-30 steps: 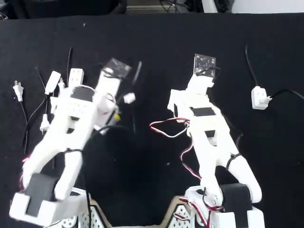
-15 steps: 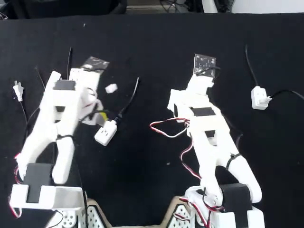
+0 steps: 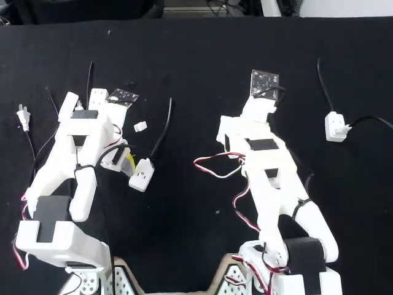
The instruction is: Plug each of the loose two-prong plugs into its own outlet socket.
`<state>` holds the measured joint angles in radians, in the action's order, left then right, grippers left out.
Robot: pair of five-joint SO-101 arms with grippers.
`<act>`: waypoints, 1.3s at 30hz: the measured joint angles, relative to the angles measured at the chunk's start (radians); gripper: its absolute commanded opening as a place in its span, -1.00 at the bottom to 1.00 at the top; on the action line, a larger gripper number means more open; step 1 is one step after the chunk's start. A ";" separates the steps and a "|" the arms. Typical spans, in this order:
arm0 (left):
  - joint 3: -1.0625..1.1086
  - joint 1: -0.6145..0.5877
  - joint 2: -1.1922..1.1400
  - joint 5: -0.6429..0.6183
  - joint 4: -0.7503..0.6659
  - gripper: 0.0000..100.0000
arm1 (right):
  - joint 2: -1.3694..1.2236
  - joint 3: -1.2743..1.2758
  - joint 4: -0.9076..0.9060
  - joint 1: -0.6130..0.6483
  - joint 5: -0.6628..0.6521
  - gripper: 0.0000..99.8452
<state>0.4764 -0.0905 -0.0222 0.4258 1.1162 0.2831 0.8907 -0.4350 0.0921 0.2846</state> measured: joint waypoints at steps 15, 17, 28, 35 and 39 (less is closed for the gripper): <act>0.009 0.137 0.069 0.000 0.143 -0.47 | 0.011 0.000 0.002 -0.112 0.006 -0.54; 0.012 0.186 0.071 -0.008 0.126 -0.47 | 0.011 0.000 0.003 -0.144 0.006 -0.54; -0.069 0.353 0.071 -0.157 -0.086 -0.47 | 0.011 0.000 0.028 -0.166 0.006 -0.54; -0.100 0.279 0.071 -0.190 -0.124 -0.47 | 0.011 0.000 0.028 -0.164 0.006 -0.54; -0.144 0.216 0.071 -0.186 -0.083 -0.47 | 0.011 0.000 0.028 -0.164 0.006 -0.54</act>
<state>0.3322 0.1258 0.0483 0.2401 1.0334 0.2938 0.8907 -0.4074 -0.0721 0.2908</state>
